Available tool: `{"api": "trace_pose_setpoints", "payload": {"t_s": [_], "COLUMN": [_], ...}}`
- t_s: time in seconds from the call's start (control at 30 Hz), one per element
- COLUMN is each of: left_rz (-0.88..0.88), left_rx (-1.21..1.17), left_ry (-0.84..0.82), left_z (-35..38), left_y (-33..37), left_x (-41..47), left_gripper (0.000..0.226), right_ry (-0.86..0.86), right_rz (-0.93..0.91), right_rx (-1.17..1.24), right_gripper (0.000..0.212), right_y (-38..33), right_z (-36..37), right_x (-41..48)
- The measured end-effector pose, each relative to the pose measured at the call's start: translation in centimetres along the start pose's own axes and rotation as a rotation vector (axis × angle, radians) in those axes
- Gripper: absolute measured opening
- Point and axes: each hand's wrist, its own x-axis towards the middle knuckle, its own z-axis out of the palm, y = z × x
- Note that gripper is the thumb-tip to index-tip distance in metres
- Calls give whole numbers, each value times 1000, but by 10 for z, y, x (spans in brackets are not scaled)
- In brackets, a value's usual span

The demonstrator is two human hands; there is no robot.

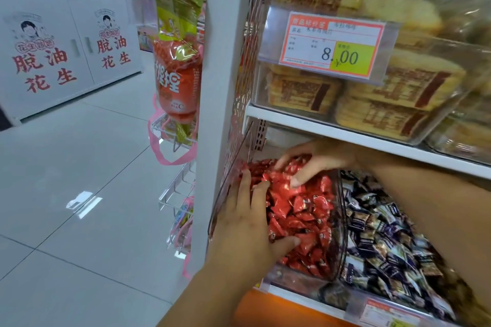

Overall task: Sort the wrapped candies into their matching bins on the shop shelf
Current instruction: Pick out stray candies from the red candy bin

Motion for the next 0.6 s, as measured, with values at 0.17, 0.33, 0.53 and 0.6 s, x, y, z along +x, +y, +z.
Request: {"api": "trace_pose_setpoints", "payload": {"t_s": [0.17,0.33,0.53,0.6], "left_rz": [36,52,57,77], "left_rx": [60,79,23,-7], "left_ry": [-50,-60,-54,-12], "left_z": [0,3,3,5], "left_y": [0,-9,-6,-4], "left_x": [-2,1,1,2], "left_gripper": [101,96,103,99], "right_ry": [298,30,-129,-136], "right_rz": [77,295,299,345], "right_rx": [29,-359,-326,-310], "right_gripper": [34,53,62,67], "right_y": [13,21,11,13], "right_z": [3,24,28,31], "right_x": [43,81,103,108]}}
